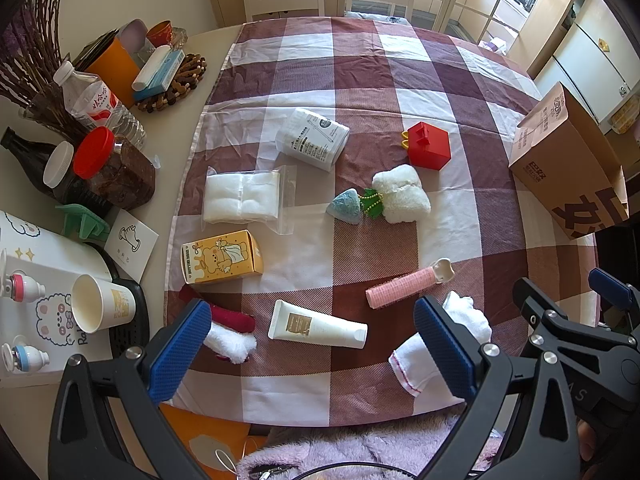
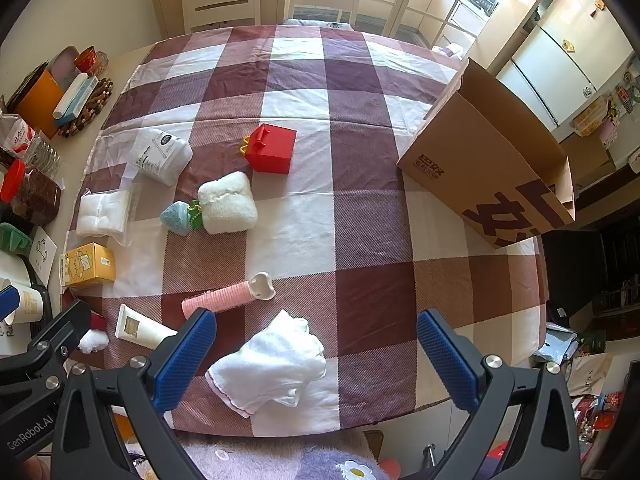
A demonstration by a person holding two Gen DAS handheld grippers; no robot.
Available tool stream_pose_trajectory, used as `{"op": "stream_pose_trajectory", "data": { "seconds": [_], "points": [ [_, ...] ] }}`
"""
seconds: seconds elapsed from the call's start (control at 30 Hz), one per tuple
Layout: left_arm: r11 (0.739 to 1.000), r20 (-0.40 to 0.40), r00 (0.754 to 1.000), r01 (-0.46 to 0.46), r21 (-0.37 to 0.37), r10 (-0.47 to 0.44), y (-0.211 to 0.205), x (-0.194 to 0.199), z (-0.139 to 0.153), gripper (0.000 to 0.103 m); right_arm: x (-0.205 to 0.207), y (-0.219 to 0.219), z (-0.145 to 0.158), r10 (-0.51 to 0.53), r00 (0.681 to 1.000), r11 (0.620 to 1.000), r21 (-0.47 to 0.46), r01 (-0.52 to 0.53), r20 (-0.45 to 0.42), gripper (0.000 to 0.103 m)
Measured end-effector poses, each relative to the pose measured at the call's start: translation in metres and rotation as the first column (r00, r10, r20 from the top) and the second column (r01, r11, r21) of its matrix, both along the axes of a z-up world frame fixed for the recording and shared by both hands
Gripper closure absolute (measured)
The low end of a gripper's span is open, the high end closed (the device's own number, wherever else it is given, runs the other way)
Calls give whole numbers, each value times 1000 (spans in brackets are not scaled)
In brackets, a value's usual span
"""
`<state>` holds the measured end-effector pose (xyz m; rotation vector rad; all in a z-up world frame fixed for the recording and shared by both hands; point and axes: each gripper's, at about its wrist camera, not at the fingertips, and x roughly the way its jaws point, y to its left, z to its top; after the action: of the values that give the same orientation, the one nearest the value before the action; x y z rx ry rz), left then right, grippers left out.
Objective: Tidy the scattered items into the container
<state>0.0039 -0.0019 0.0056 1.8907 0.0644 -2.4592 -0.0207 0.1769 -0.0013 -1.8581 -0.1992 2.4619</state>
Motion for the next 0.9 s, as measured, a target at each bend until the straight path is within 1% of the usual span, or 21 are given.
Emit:
{"op": "stream_pose_trajectory", "data": {
  "seconds": [0.37,0.5,0.63,0.77,0.83,0.9],
  "points": [
    [1000,-1,1000,-3,0,3,0,0,0,1,1,1,-2,-5,1000,1000,-9,5,2,0],
    [1000,-8,1000,-5,20,5,-4,1,0,1,-1,5,-3,-14,1000,998,-63,14,-1,0],
    [999,-11,1000,-8,31,8,-8,1,-4,1,-6,9,-3,1,1000,994,-113,-2,-8,0],
    [998,-7,1000,-28,51,28,-21,-1,-7,0,-13,16,1,5,999,995,-96,-9,-41,0],
    [997,1,999,-51,63,51,-36,-2,-12,0,-19,24,2,-4,1000,993,-121,0,-31,0],
    [995,3,996,-84,54,84,-52,-1,-18,0,-22,32,0,-15,1000,987,-162,14,-9,0]
  ]
}}
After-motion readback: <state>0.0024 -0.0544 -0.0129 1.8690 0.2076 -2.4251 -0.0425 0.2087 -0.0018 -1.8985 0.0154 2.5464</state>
